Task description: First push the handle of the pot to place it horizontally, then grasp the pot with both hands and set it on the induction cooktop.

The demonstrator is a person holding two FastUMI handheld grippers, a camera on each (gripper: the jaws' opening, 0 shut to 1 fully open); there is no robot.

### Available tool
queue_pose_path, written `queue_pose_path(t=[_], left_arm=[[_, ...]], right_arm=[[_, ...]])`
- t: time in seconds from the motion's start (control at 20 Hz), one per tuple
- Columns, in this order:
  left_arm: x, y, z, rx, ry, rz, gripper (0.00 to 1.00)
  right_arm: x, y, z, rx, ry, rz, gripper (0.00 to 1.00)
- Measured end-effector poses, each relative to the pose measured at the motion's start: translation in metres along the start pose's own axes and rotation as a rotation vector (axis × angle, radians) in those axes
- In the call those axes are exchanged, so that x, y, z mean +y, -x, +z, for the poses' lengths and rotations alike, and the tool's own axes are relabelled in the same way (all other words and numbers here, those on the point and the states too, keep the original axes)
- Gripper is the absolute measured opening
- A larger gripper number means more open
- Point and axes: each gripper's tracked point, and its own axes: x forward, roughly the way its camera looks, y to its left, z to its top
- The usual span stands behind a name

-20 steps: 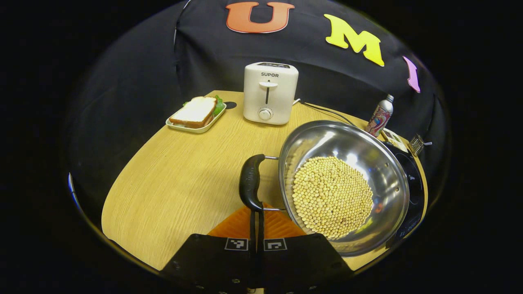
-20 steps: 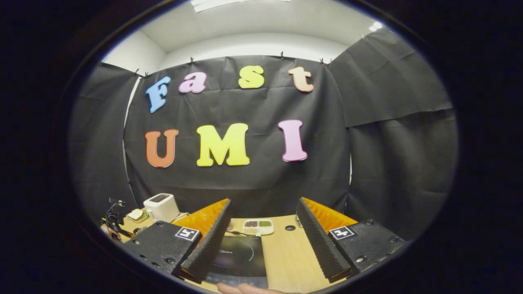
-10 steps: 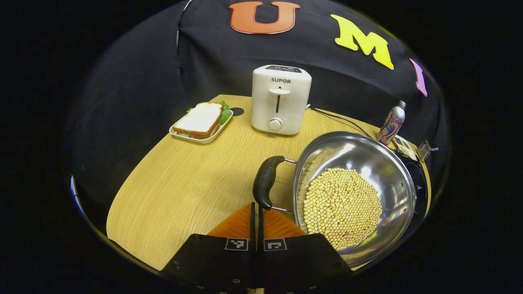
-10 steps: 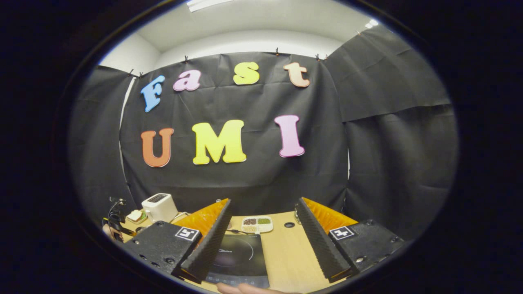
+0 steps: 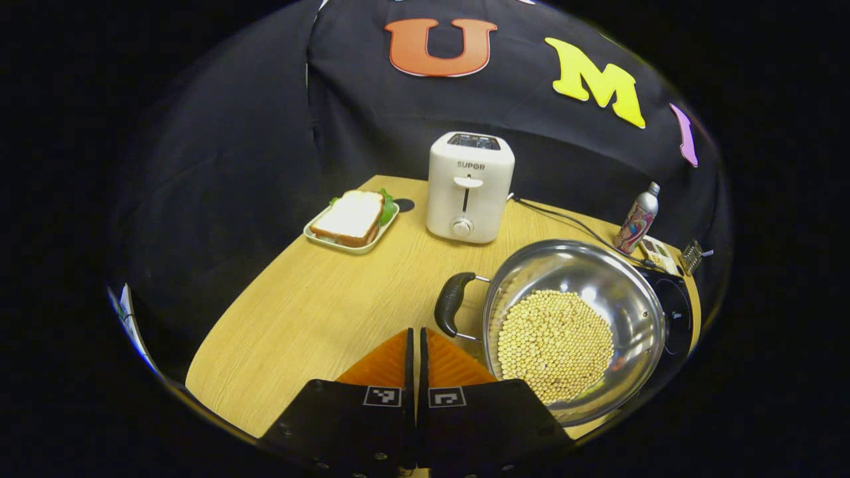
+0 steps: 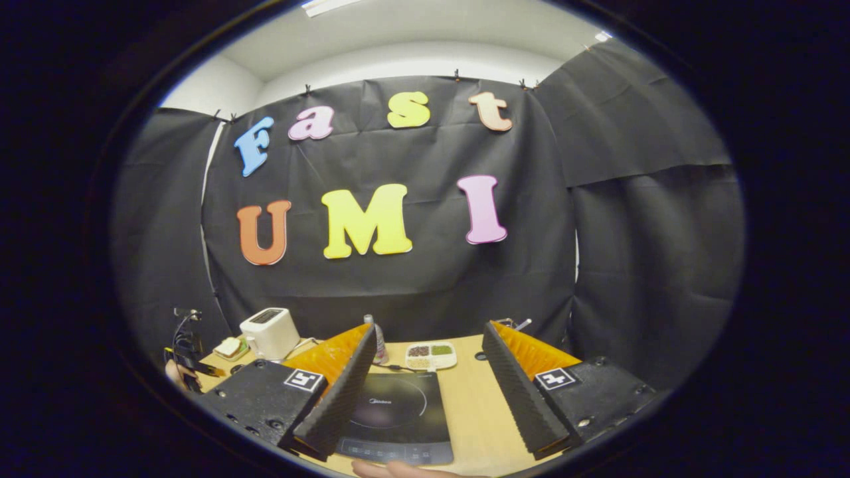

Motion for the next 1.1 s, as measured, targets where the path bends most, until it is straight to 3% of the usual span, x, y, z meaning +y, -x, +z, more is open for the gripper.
queue_pose_path(t=[0.15,0.2,0.3,0.35,0.45,0.75,1.0,1.1], left_arm=[[-0.019,0.023,0.020,-0.085,0.015,-0.089,0.09],[-0.020,0.031,0.025,-0.104,0.017,-0.093,0.30],[-0.017,0.044,0.032,-0.147,-0.009,-0.074,0.53],[-0.018,0.051,0.035,-0.163,-0.023,-0.073,0.49],[-0.018,0.064,0.047,-0.202,-0.043,-0.061,0.96],[-0.029,0.096,0.078,-0.359,-0.064,-0.075,0.98],[-0.035,0.080,0.064,-0.308,-0.137,-0.096,0.98],[-0.036,0.069,0.054,-0.262,-0.156,-0.094,0.97]], right_arm=[[0.003,-0.007,-0.007,0.004,0.003,-0.013,0.96],[0.007,-0.009,-0.011,0.012,0.003,-0.010,0.96],[0.017,-0.014,-0.020,0.032,0.001,0.005,0.96],[0.022,-0.017,-0.024,0.042,-0.002,0.009,0.96],[0.030,-0.024,-0.030,0.052,-0.007,0.014,0.96],[0.062,-0.046,-0.054,0.094,-0.004,0.034,0.96],[0.108,-0.069,-0.097,0.199,0.004,0.088,1.00],[0.125,-0.078,-0.116,0.246,0.015,0.106,0.96]])
